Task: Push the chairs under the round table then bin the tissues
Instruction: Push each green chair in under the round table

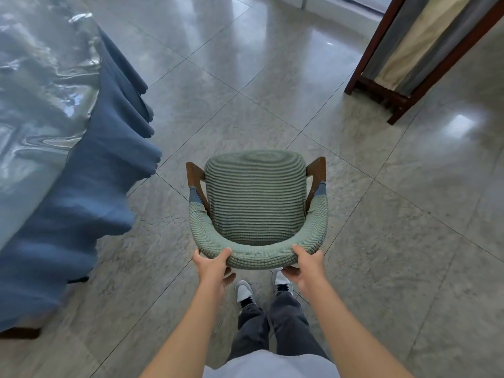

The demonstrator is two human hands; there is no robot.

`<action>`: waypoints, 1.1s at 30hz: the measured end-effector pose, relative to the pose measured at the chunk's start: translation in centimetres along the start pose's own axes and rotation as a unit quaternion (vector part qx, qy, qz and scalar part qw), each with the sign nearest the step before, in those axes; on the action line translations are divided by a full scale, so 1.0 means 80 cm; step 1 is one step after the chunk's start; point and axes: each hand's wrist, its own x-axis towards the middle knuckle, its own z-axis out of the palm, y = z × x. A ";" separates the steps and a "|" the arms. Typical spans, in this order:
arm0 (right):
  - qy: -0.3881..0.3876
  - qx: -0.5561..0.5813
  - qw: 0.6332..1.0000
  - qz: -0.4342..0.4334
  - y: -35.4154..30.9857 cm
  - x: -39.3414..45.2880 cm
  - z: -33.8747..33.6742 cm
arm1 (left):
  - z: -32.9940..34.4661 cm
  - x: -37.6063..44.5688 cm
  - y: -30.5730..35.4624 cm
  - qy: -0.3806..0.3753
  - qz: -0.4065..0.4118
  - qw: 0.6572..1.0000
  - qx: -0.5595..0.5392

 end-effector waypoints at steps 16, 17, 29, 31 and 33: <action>-0.020 0.029 0.998 -0.043 0.005 0.008 0.002 | 0.010 0.011 -0.001 -0.003 -0.010 0.994 -0.107; -0.019 0.026 0.998 -0.046 0.005 0.008 0.001 | 0.010 0.011 -0.002 0.000 -0.009 0.994 -0.108; -0.044 -0.002 0.998 -0.046 0.012 0.004 -0.021 | 0.008 0.002 -0.023 0.036 0.014 0.990 -0.134; -0.051 -0.008 0.998 -0.039 0.015 0.001 -0.026 | 0.008 -0.003 -0.030 0.043 0.019 0.990 -0.135; -0.056 -0.020 0.998 -0.028 0.019 -0.002 -0.032 | 0.008 -0.007 -0.039 0.056 0.023 0.989 -0.134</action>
